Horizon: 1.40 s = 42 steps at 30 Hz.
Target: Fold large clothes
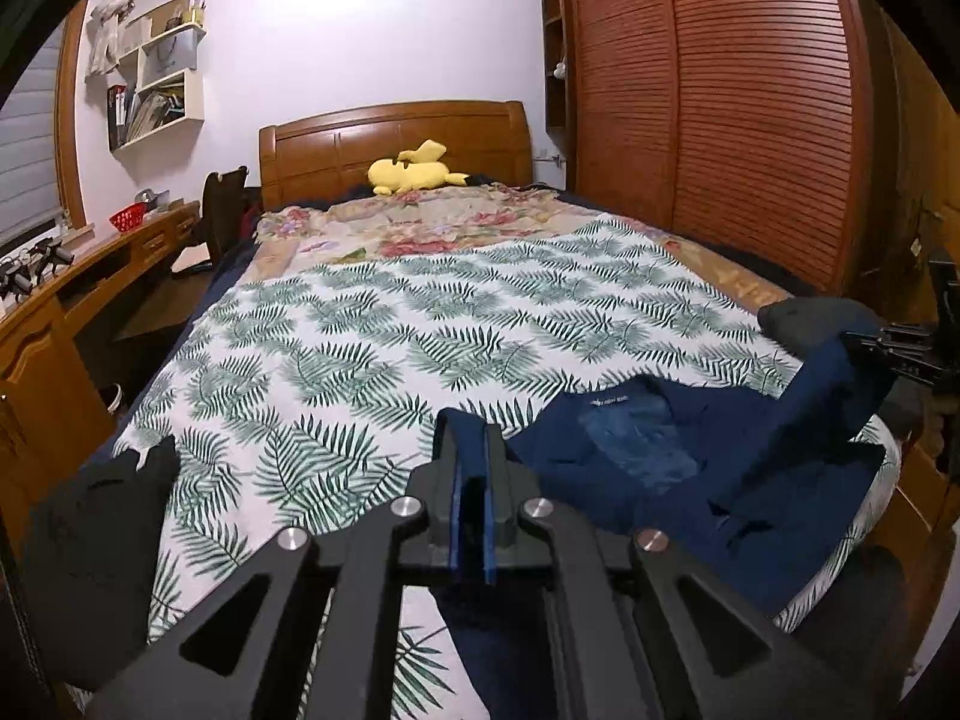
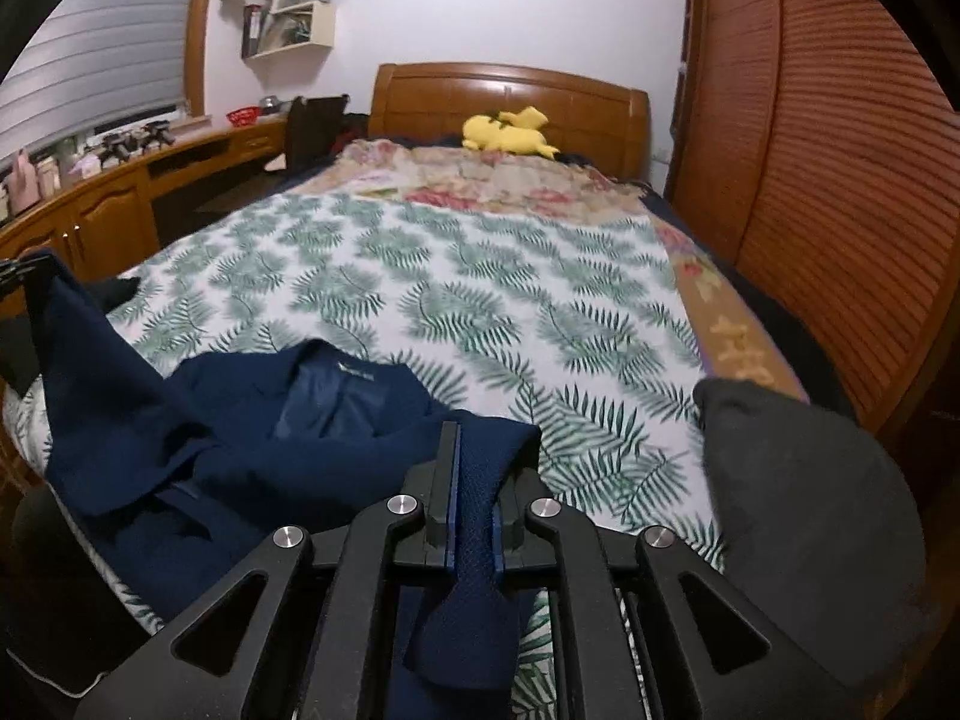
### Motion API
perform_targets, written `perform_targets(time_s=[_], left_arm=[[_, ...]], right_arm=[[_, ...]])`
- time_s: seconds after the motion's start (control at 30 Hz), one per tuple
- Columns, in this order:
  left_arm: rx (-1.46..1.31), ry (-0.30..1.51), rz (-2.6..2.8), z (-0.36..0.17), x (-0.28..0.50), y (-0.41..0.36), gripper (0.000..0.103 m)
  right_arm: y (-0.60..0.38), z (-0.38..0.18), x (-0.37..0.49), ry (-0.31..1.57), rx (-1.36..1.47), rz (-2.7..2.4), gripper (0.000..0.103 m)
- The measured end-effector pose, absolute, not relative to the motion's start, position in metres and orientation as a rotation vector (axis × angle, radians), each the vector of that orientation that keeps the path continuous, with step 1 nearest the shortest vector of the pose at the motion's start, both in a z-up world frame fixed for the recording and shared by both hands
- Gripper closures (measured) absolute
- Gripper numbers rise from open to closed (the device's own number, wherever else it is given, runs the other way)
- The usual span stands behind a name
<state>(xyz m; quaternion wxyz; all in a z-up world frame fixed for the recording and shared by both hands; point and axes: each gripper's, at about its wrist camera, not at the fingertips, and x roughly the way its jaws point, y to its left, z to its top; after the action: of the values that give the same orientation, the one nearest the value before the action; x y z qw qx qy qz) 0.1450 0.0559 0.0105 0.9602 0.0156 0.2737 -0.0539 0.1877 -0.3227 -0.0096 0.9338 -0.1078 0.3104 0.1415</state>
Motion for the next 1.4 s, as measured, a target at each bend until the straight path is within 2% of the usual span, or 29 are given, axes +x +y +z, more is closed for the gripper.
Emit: perform_targets(time_s=[0.3, 0.37, 0.43, 0.5, 0.7, 0.93, 1.4], left_arm=[[0.015, 0.568, -0.086, -0.001, 0.142, 0.058, 0.101], [0.014, 0.572, -0.083, -0.003, 0.141, 0.058, 0.099], [0.009, 0.573, -0.082, -0.006, 0.141, 0.059, 0.098], [0.005, 0.57, -0.083, -0.008, 0.139, 0.06, 0.094], [0.014, 0.556, -0.083, -0.028, 0.135, 0.057, 0.082], [0.018, 0.562, -0.103, -0.059, 0.135, 0.058, 0.079], [-0.004, 0.526, -0.119, -0.079, 0.12, 0.066, 0.077]], right_arm=[[-0.315, -0.034, 0.19, 0.668, -0.255, 0.264, 0.089], [-0.313, -0.036, 0.188, 0.668, -0.271, 0.249, 0.081], [-0.312, -0.037, 0.186, 0.661, -0.274, 0.242, 0.054], [-0.312, -0.038, 0.183, 0.656, -0.273, 0.236, 0.047], [-0.311, -0.036, 0.173, 0.638, -0.283, 0.194, 0.042], [-0.289, -0.043, 0.171, 0.66, -0.313, 0.209, 0.04], [-0.201, -0.086, 0.16, 0.728, -0.398, 0.382, 0.04]])
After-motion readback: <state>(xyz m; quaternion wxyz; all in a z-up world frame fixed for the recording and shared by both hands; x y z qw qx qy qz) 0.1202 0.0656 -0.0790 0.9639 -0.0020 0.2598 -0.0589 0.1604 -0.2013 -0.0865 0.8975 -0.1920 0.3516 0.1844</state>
